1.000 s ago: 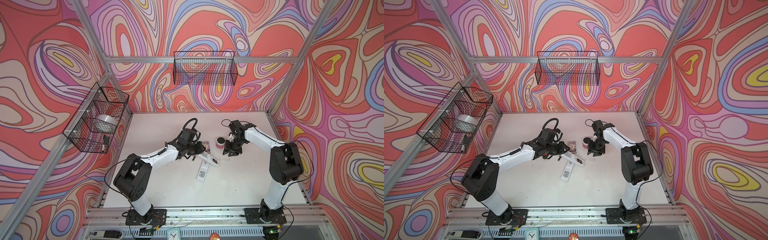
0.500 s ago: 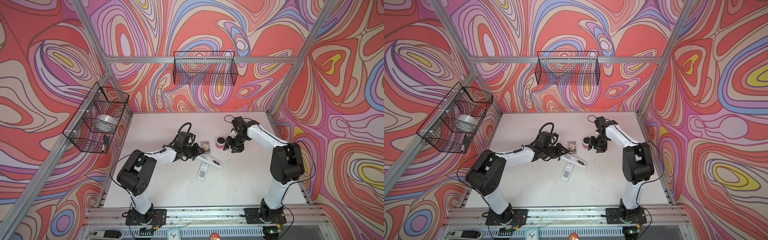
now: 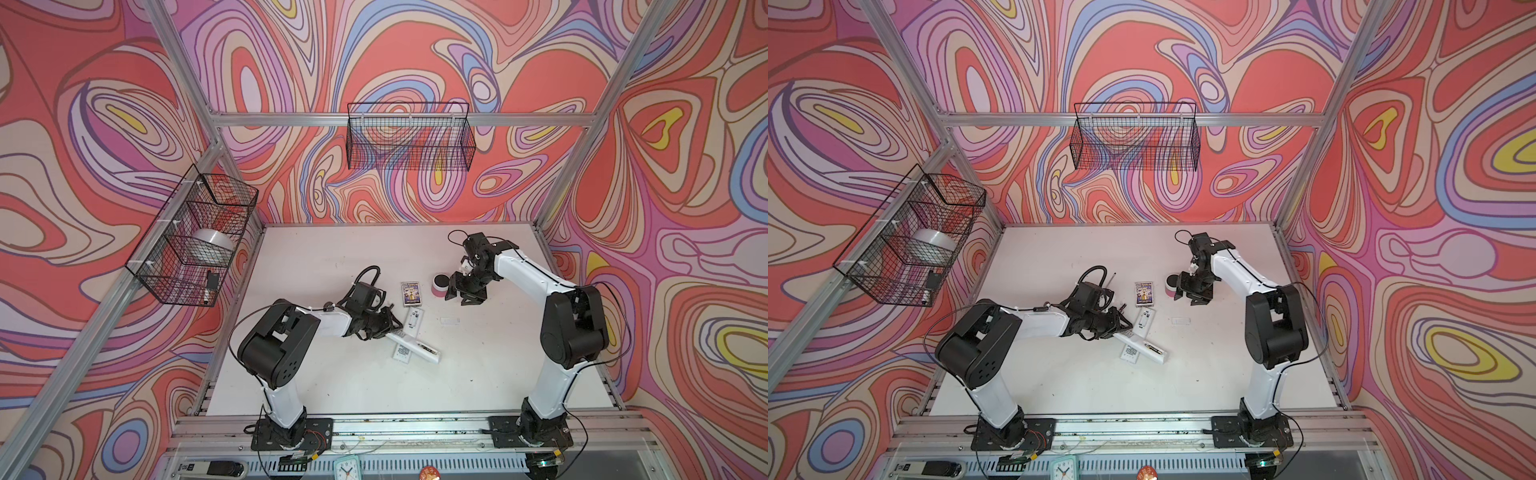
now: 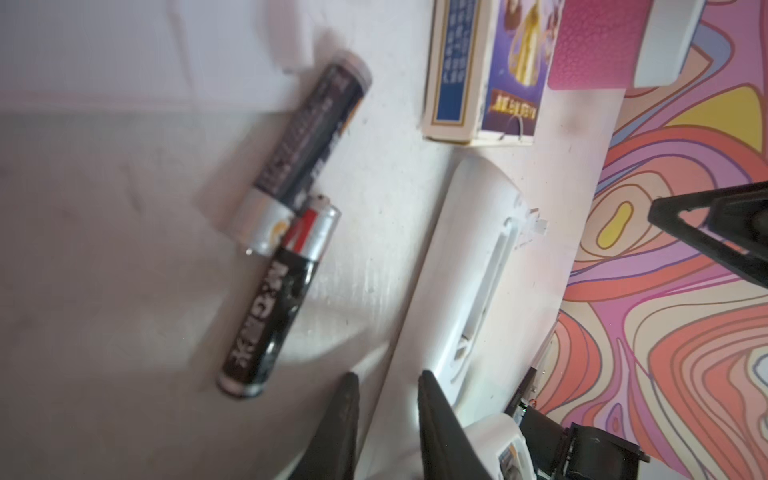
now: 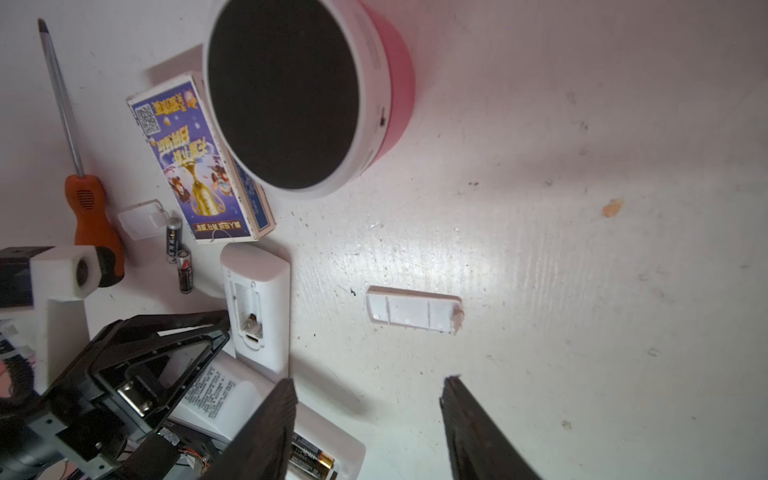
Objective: Unload the batteries from the remote control
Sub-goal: 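Release the remote and move the left gripper over the orange-handled screwdriver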
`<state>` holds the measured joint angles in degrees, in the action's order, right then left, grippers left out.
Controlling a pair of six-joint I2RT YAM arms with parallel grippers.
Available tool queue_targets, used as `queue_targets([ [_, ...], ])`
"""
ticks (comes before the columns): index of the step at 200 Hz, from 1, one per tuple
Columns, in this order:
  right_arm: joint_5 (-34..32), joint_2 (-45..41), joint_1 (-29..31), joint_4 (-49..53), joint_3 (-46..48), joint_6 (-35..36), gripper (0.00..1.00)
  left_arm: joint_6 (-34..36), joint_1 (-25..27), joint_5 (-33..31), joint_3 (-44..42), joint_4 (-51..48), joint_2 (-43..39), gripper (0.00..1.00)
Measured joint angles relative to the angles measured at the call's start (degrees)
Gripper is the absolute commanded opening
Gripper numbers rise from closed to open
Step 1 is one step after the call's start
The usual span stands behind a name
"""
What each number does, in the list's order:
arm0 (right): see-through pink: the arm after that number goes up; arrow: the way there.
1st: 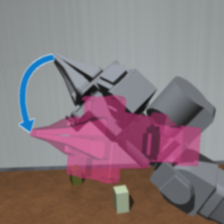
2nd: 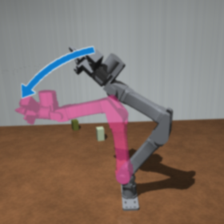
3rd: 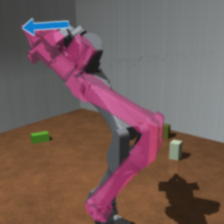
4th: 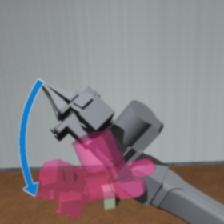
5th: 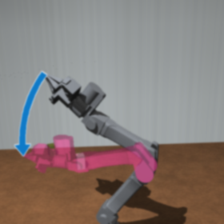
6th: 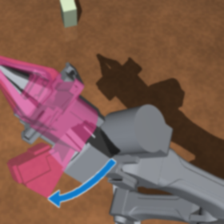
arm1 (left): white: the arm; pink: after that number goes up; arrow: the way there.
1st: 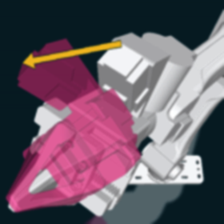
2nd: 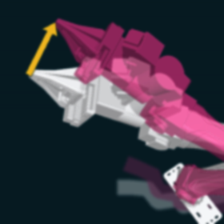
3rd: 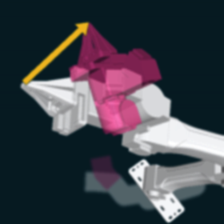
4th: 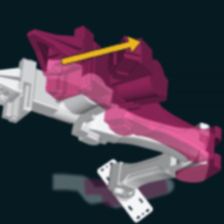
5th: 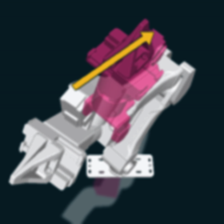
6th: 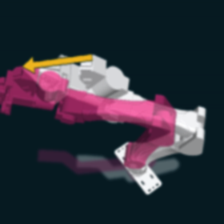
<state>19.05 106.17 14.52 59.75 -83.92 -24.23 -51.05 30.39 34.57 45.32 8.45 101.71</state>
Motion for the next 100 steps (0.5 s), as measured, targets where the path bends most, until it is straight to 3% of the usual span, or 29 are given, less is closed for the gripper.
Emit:
queue_targets([
  [46, 0.13, 0.00, 0.00, 0.26, -1.55, 0.24, 0.65, 0.17, 0.02, 1.16, 1.42, 0.72, -0.92, 0.99],
  [100, 1.64, 0.00, 0.00, -0.11, -1.60, 0.28, 0.67, 3.61, -1.97, -3.69, 1.60, -7.19, -6.36, 1.00],
])
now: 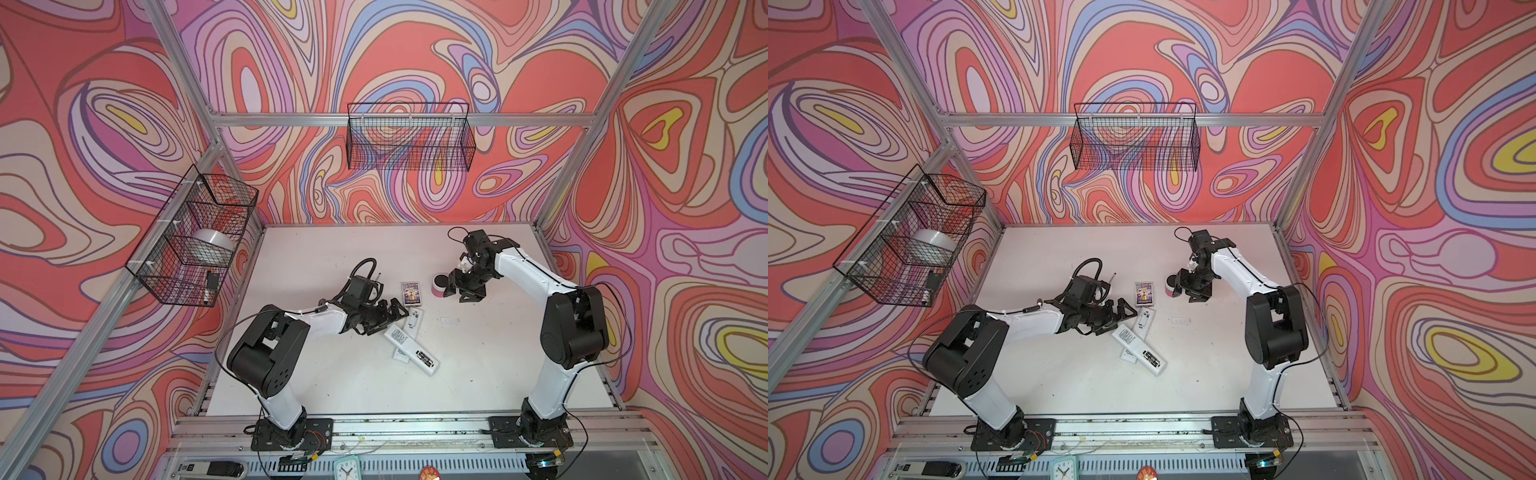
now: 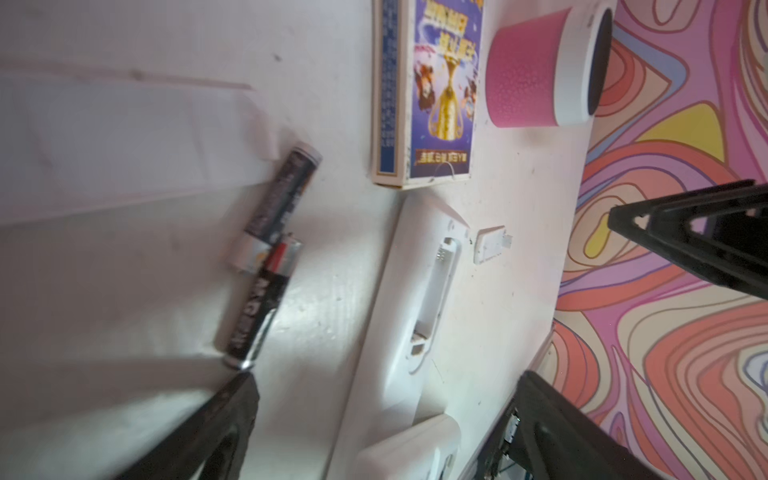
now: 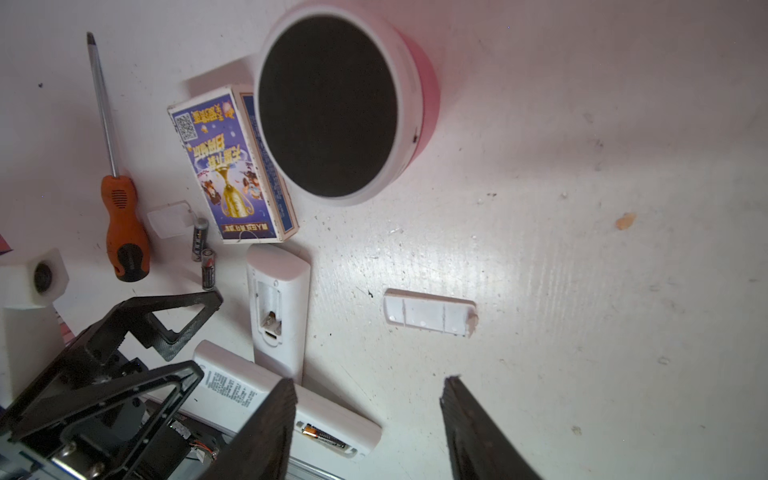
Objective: Unload the batteries from the remote control
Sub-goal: 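Release the remote and move the left gripper over the orange-handled screwdriver, then grasp the screwdriver handle with the left gripper and lift it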
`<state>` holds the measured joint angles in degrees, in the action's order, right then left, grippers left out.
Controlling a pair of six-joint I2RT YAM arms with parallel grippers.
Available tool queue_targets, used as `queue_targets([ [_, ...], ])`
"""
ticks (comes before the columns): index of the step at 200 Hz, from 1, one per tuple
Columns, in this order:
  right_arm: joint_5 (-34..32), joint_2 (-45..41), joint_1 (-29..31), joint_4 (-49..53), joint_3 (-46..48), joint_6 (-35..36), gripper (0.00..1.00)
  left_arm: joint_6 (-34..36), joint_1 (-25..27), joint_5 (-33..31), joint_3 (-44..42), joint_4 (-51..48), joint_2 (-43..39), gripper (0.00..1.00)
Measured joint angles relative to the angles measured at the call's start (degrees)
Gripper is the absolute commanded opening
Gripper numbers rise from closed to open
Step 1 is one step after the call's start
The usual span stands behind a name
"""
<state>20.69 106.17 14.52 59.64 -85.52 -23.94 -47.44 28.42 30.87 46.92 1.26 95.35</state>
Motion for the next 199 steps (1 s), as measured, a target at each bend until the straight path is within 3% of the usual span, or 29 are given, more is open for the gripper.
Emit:
queue_targets([
  [24, 1.27, -0.04, 0.00, -0.44, 0.00, -0.09, 0.68, 6.10, -0.87, -6.67, 1.77, -10.91, -6.51, 1.00],
  [48, 2.91, -0.20, 0.02, -1.42, 0.02, -0.33, 0.70, 13.49, -1.68, -14.05, 8.92, -20.61, -9.07, 1.00],
  [68, 4.07, -0.31, 0.02, -2.27, 0.02, -0.59, 0.74, 20.39, -2.56, -19.98, 17.18, -27.58, -5.97, 0.98],
  [99, 4.72, -0.31, 0.02, -2.36, 0.02, -0.57, 0.76, 29.24, -3.41, -26.18, 28.44, -35.28, 4.55, 0.78],
  [118, 4.70, -0.57, 0.02, -2.19, 0.02, -0.55, 0.76, 31.89, -4.13, -27.30, 32.09, -38.36, 9.16, 0.64],
  [146, 4.87, -2.27, 0.02, -2.29, 0.07, -0.61, 0.76, 34.64, -5.14, -28.17, 37.59, -42.05, 14.03, 0.56],
  [199, 4.87, -3.43, 0.02, -2.23, 1.73, -0.74, 0.76, 38.23, -5.33, -28.57, 44.41, -46.16, 20.52, 0.54],
])
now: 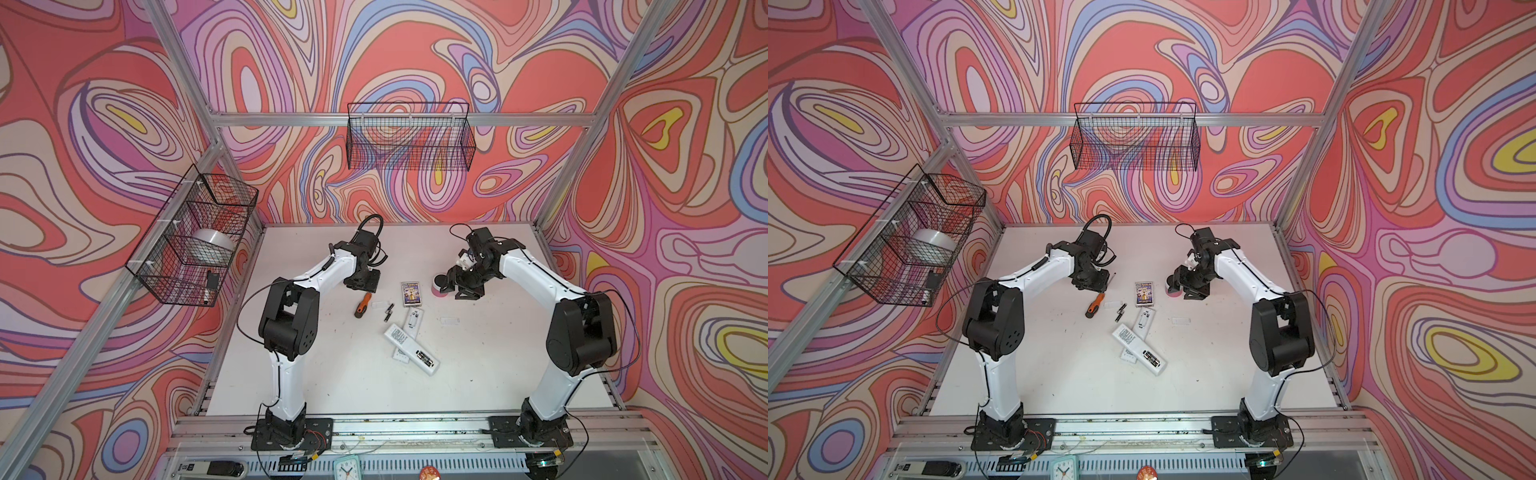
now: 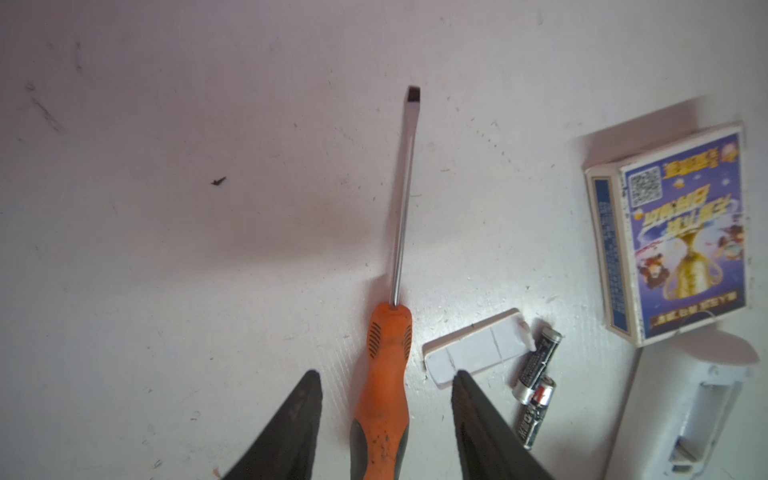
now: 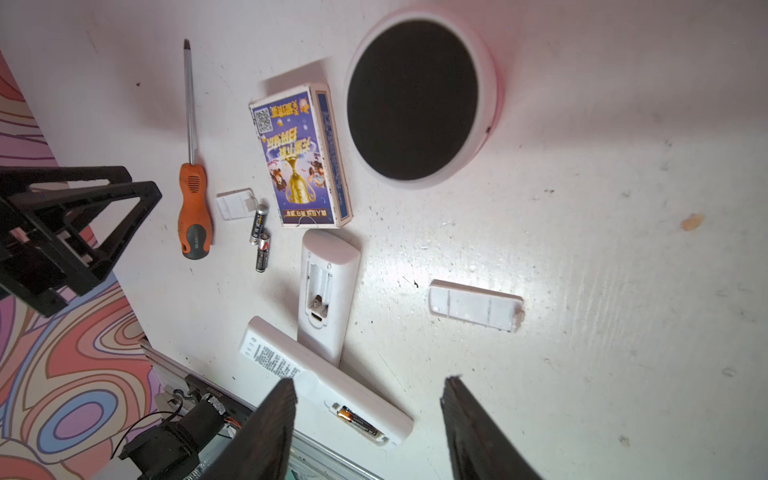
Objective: Unload the batteries from the remote control
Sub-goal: 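Grasp the screwdriver handle with the left gripper and lift it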
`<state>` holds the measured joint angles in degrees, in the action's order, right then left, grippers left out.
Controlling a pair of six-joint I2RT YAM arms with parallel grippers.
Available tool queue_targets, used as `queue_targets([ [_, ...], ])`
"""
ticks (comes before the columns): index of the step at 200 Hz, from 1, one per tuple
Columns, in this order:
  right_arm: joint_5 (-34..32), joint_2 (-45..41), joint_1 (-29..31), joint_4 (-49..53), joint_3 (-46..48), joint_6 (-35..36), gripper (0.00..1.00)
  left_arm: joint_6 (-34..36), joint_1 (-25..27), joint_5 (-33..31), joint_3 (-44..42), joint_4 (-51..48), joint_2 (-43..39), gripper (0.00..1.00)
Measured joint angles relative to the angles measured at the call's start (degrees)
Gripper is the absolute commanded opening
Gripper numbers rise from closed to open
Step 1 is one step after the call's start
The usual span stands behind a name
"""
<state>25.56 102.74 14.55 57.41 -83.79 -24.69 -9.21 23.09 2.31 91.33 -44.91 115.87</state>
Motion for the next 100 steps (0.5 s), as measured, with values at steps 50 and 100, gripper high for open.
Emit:
queue_targets([
  [50, 0.00, 0.00, 0.00, 0.00, 0.02, -0.11, 0.76, 1.05, 0.07, 0.22, 1.57, -2.99, 3.48, 0.50],
  [100, -0.02, 0.00, 0.00, 0.02, 0.02, -0.24, 0.76, 1.42, 0.04, 0.28, 1.31, -3.28, 4.68, 0.38],
])
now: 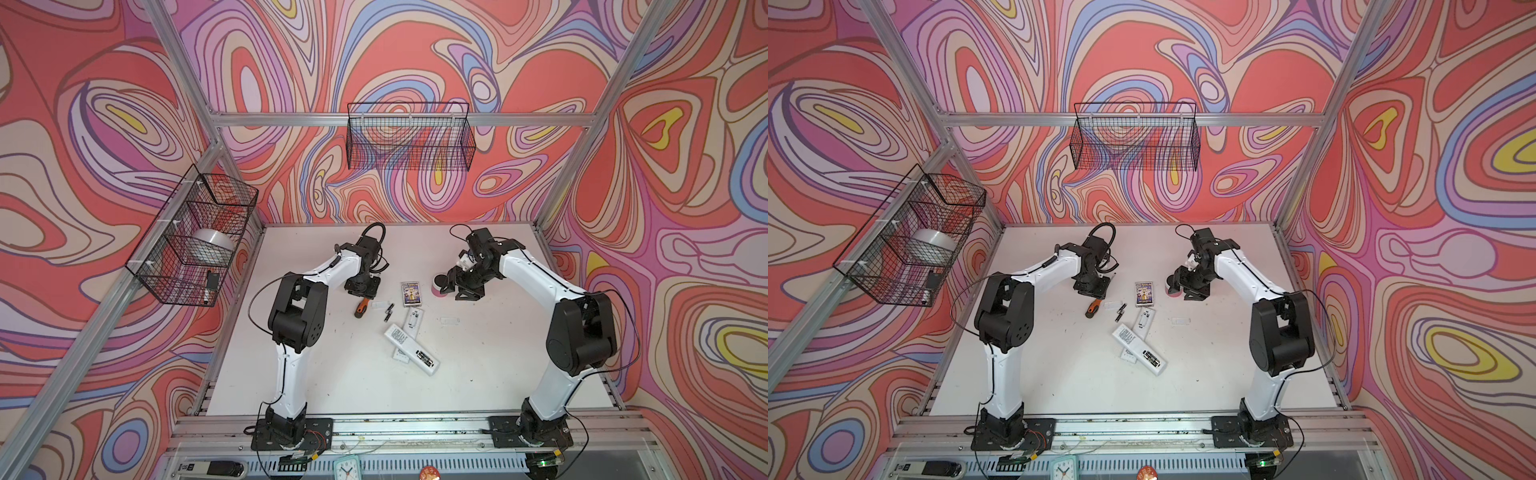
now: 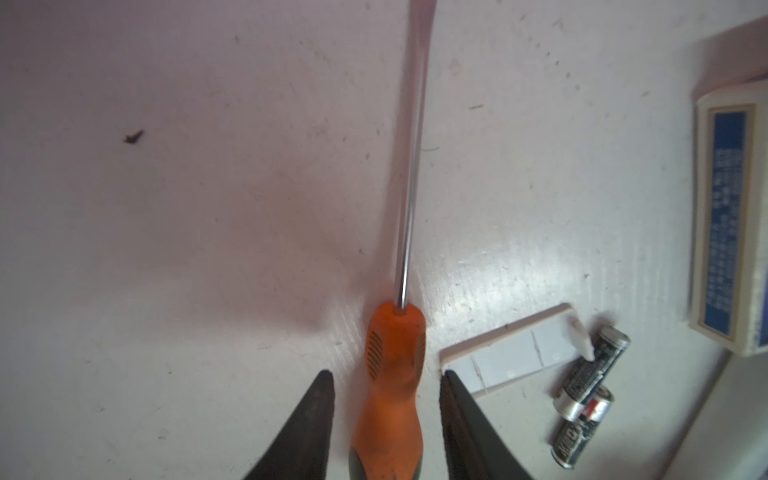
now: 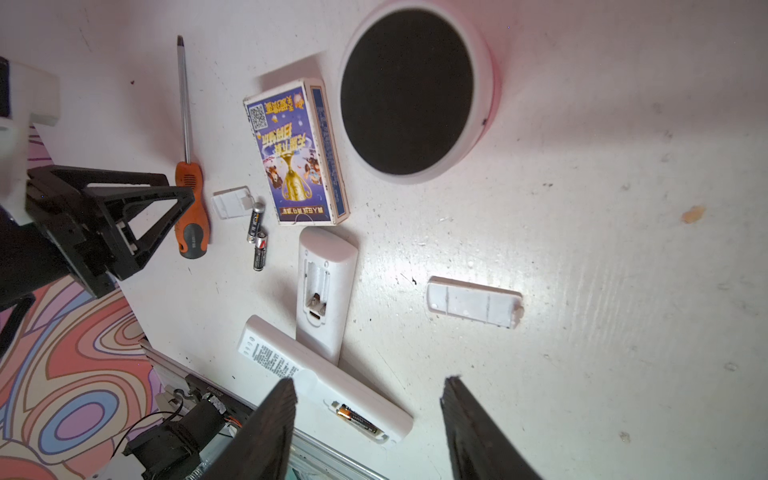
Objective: Unload the batteries from the remote control
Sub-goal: 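Grasp the screwdriver handle with the left gripper and lift it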
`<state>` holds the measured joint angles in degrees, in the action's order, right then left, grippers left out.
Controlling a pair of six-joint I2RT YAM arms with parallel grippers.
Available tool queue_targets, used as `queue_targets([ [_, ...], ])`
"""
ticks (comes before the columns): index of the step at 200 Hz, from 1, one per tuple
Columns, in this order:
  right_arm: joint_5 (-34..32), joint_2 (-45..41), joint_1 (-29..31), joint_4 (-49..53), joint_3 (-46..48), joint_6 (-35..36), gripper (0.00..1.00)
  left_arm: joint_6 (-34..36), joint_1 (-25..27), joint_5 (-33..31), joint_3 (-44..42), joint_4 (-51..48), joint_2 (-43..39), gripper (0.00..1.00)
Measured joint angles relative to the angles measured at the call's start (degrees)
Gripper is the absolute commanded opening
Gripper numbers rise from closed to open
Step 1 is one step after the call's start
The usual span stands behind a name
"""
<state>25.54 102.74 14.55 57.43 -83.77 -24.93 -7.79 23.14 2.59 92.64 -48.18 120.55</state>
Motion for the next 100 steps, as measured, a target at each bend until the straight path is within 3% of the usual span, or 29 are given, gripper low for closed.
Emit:
queue_targets([
  [100, -0.04, -1.84, 0.00, -0.02, 0.00, -0.02, 0.77, -1.90, -2.43, 4.37, -2.45, 1.01, 0.50, 0.05],
])
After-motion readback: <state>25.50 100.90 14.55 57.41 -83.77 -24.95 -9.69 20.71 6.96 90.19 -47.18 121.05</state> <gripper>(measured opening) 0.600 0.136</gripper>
